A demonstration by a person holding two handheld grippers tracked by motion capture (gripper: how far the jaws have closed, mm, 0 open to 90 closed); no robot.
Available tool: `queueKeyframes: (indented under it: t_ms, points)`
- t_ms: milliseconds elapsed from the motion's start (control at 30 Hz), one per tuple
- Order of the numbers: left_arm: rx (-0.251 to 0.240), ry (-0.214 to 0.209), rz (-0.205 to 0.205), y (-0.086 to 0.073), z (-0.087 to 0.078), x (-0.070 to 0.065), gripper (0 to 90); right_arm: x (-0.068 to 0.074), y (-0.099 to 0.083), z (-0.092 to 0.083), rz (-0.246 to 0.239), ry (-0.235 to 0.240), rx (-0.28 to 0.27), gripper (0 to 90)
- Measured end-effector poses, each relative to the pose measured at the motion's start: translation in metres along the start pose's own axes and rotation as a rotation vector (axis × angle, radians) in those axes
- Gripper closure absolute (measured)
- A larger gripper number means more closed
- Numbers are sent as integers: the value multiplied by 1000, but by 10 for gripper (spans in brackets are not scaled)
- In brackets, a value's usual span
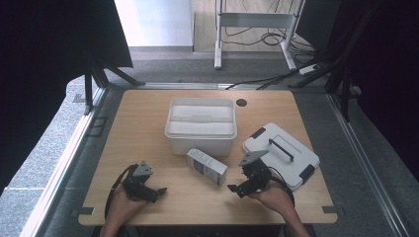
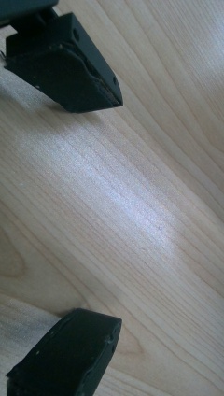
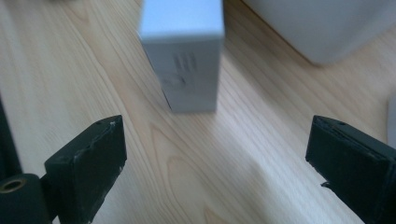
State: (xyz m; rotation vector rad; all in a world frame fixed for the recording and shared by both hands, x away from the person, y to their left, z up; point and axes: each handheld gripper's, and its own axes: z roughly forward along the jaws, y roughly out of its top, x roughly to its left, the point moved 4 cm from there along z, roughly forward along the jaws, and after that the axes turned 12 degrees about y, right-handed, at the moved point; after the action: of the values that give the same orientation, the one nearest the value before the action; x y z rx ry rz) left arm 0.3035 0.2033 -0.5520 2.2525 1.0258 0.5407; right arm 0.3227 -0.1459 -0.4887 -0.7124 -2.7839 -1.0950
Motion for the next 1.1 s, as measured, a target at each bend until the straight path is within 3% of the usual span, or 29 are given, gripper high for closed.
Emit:
queueKeyframes:
  t_ms: [267, 633, 867, 1000, 1100]
  points:
    - [0, -1, 0, 0, 0, 0, 0, 6, 36, 11, -34, 20, 71, 80]
    - [0, 0, 2, 0, 0, 0, 0, 8, 80, 50, -84, 14, 246, 210]
    - [-1, 1, 2, 0, 0, 0, 0, 3, 87, 75, -106, 4, 323, 355]
    - [-1, 0, 1, 0, 0, 0, 0, 0, 86, 80, -110, -13, 348, 507]
    - [-1, 0, 1, 0, 0, 0, 0, 1, 86, 78, -110, -12, 346, 553]
